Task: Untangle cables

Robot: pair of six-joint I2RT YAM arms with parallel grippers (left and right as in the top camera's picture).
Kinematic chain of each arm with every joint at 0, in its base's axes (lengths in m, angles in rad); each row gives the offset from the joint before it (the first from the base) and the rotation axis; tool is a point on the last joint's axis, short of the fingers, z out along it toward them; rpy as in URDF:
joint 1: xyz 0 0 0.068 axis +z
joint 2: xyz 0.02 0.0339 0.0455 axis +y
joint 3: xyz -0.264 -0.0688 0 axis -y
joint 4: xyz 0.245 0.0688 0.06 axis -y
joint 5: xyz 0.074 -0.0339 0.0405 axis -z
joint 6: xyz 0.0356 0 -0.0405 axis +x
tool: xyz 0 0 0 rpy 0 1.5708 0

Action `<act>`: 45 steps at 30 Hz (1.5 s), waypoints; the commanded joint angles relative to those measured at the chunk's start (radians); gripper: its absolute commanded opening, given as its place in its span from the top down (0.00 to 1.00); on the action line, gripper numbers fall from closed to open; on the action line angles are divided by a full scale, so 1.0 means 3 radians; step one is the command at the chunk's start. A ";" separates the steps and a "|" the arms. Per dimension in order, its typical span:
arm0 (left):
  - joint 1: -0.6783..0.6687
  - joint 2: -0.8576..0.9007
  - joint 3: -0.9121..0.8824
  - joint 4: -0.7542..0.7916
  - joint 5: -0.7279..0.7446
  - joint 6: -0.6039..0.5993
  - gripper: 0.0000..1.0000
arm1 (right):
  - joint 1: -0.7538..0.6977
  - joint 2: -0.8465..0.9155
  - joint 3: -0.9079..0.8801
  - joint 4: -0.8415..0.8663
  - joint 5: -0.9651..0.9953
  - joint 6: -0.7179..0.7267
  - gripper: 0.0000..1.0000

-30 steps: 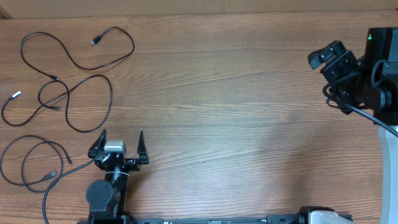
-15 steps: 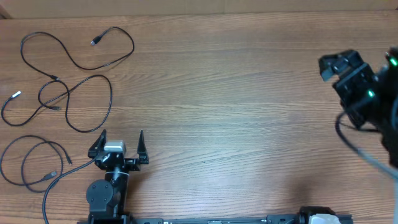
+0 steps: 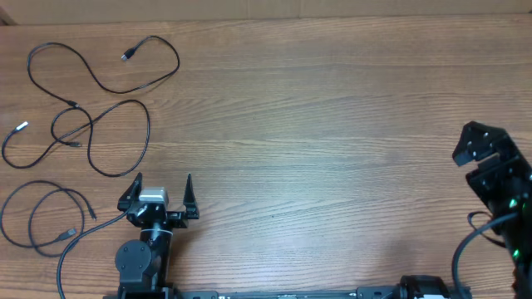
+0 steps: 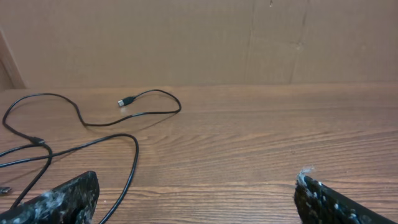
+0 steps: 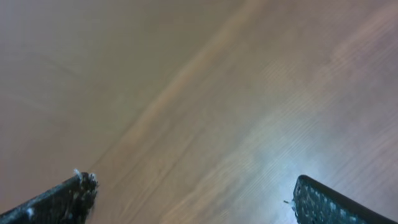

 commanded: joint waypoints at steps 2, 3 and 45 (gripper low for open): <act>0.0027 -0.0038 -0.0024 0.0008 0.0038 -0.0045 0.00 | -0.0003 -0.0533 -0.0646 0.0537 -0.0221 -0.0895 0.00; 0.0027 -0.0038 -0.0024 0.0008 0.0038 -0.0045 0.00 | -0.0004 -0.0659 -0.0793 0.0662 -0.0299 -0.1029 0.00; 0.0027 -0.0036 -0.0024 0.0008 0.0038 -0.0045 0.00 | 0.0128 -0.2740 -0.4888 0.4185 -0.1128 -0.2131 0.00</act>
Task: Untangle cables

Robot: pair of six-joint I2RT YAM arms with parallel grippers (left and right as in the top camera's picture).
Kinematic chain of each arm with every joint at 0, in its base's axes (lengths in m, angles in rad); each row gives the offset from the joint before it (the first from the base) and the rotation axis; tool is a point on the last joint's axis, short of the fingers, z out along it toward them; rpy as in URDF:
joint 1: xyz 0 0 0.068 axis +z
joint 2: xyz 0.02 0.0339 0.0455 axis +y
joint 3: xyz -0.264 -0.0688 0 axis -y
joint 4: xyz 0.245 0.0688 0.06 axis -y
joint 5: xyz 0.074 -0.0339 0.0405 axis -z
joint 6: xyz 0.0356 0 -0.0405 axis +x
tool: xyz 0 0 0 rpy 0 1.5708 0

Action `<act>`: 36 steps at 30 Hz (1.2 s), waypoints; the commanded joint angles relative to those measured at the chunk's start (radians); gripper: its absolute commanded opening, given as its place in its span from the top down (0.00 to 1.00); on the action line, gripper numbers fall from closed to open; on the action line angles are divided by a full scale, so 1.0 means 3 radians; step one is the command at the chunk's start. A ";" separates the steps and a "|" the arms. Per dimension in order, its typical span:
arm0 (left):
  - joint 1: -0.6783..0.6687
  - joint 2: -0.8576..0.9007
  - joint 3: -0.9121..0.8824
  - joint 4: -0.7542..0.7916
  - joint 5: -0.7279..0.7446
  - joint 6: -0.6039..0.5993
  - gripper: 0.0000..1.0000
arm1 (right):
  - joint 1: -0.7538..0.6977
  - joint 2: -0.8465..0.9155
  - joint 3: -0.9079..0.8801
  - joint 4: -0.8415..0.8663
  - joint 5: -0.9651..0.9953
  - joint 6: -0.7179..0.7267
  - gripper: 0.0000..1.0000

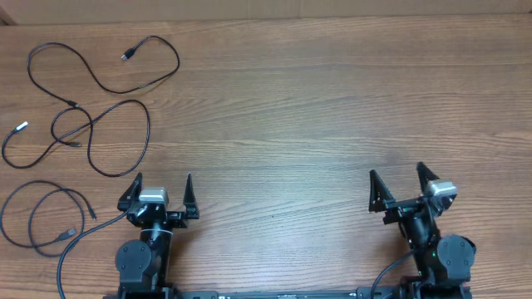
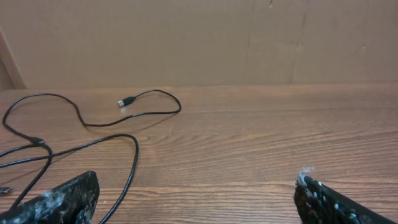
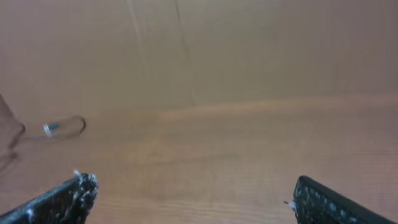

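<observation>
Black cables lie on the left part of the wooden table (image 1: pixel 316 108). The upper cable (image 1: pixel 100 83) loops from a USB plug (image 1: pixel 126 56) and crosses a second cable (image 1: pixel 143 124) that ends in a white plug (image 1: pixel 21 127). A separate coiled cable (image 1: pixel 37 218) lies at the front left. My left gripper (image 1: pixel 164 187) stands open just right of the coil, with nothing between its fingers. In the left wrist view the USB plug (image 2: pixel 126 101) and a cable loop (image 2: pixel 134 155) lie ahead of the left gripper (image 2: pixel 196 193). My right gripper (image 1: pixel 397 184) is open at the front right, far from the cables.
A cardboard wall (image 2: pixel 186 37) stands along the table's far edge. The blurred right wrist view shows bare wood, my open right gripper (image 3: pixel 193 196) and a small plug (image 3: pixel 51 129) far off to the left.
My right arm was at the far right edge of the table with its camera close over the wood. Now it stands at the front right, facing the far wall. Left arm and cables are unchanged.
</observation>
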 commanded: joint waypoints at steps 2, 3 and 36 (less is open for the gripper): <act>0.0027 -0.0034 -0.0019 0.0000 0.0038 -0.0045 0.00 | 0.0017 -0.0036 -0.0111 0.0136 0.0033 -0.0062 0.00; 0.0027 -0.0034 -0.0019 0.0000 0.0038 -0.0045 0.00 | 0.0017 -0.0036 -0.0111 0.0120 0.0028 -0.0058 0.00; 0.0027 -0.0034 -0.0019 0.0000 0.0038 -0.0045 0.00 | 0.0015 -0.0036 -0.0108 -0.0020 0.0164 -0.0336 0.00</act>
